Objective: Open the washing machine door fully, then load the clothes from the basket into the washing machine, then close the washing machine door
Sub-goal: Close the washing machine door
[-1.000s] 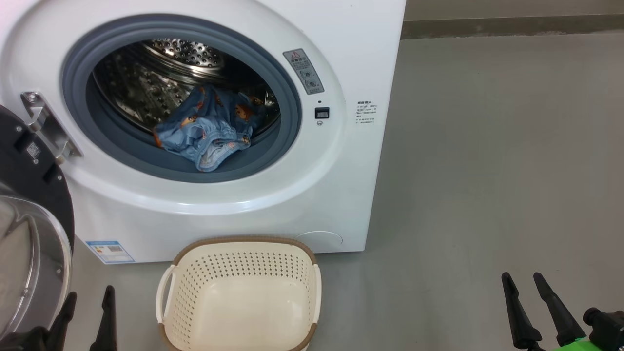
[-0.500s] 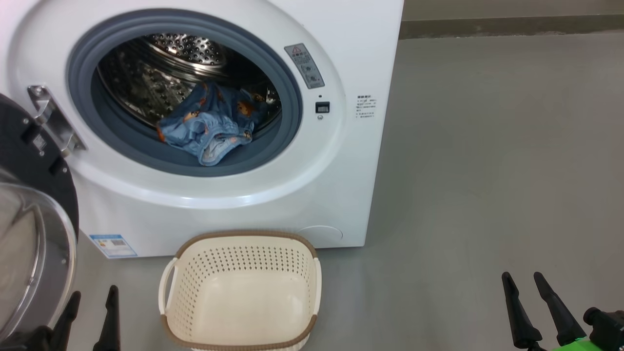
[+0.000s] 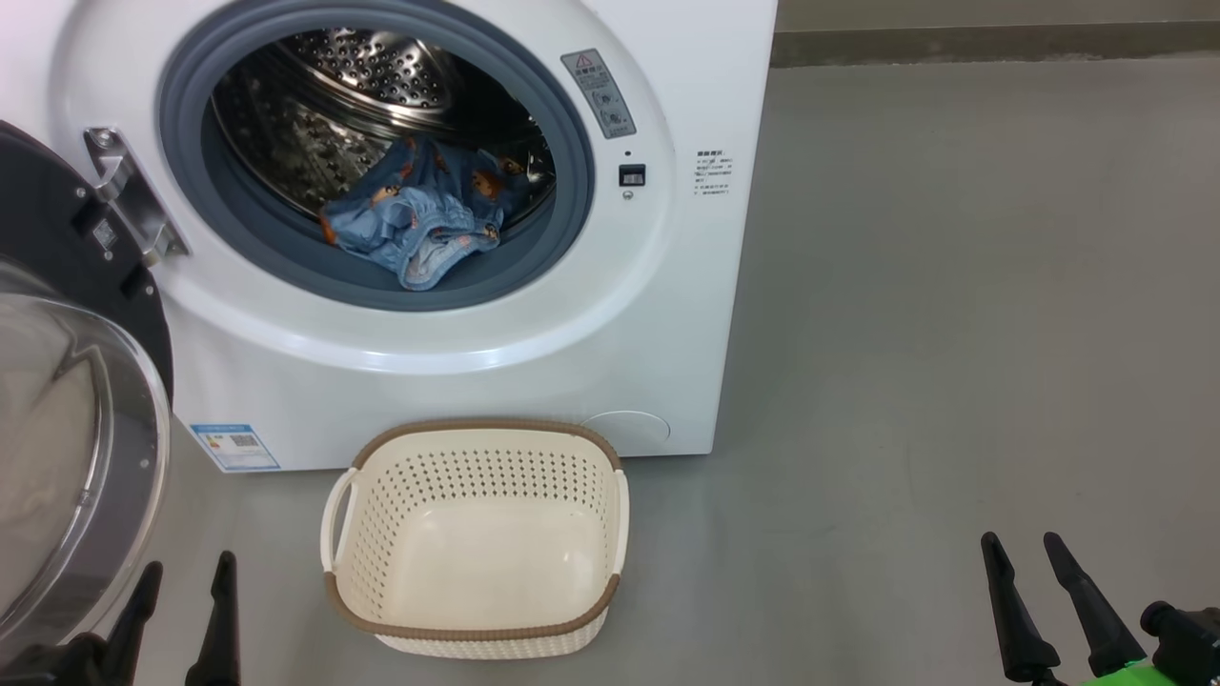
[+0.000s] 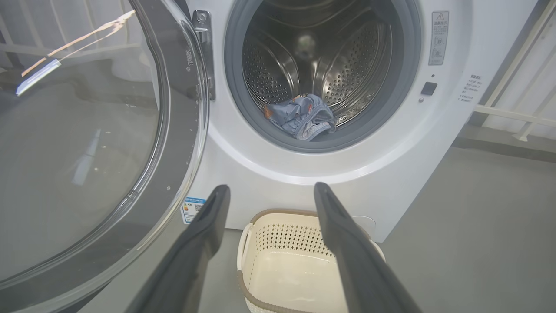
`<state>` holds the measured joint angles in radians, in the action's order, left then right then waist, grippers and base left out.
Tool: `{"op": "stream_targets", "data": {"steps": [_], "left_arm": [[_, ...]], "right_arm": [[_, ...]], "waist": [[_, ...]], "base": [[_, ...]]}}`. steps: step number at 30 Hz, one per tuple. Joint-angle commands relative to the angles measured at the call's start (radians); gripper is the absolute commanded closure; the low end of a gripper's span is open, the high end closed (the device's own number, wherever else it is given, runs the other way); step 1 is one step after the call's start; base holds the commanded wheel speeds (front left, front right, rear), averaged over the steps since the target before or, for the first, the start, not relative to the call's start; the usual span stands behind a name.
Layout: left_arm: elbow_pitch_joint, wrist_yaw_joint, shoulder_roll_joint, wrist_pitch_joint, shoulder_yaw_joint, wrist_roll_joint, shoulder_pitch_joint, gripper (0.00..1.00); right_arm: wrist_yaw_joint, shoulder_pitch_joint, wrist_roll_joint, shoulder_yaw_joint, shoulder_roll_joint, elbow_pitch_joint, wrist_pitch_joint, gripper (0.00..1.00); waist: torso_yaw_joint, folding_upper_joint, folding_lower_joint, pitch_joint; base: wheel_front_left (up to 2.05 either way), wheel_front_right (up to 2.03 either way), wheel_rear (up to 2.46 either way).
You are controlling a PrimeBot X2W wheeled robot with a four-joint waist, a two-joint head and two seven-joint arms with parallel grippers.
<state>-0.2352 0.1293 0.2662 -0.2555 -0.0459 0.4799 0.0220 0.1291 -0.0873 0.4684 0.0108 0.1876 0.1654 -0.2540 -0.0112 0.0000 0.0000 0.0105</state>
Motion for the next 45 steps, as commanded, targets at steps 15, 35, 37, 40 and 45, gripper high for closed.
{"op": "stream_targets", "data": {"steps": [15,35,37,40,45], "left_arm": [[0.039,0.001,0.005,-0.006,0.046,-0.002,-0.011,0.00],[0.061,0.001,-0.062,-0.006,0.104,-0.017,0.019,0.00],[0.063,0.001,-0.067,-0.006,0.105,-0.021,0.021,0.00],[0.064,0.001,-0.073,-0.006,0.116,-0.024,0.025,0.00],[0.067,0.001,-0.079,-0.006,0.123,-0.025,0.033,0.00]], "right_arm": [[0.002,0.003,0.001,-0.039,0.022,-0.025,-0.008,0.00],[0.002,0.096,-0.002,-0.153,0.040,0.000,-0.008,0.00],[0.002,0.101,-0.001,-0.160,0.041,0.003,-0.008,0.00],[0.002,0.106,0.001,-0.169,0.045,0.005,-0.008,0.00],[0.002,0.108,0.005,-0.181,0.049,0.009,-0.008,0.00]], "waist": [[0.098,0.0000,0.0000,-0.001],[0.373,0.0000,0.0000,0.014],[0.398,0.0000,0.0000,0.013],[0.429,0.0000,0.0000,0.013],[0.473,0.0000,0.0000,0.008]], "base": [[0.00,0.00,0.00],[0.00,0.00,0.00],[0.00,0.00,0.00],[0.00,0.00,0.00],[0.00,0.00,0.00]]}}
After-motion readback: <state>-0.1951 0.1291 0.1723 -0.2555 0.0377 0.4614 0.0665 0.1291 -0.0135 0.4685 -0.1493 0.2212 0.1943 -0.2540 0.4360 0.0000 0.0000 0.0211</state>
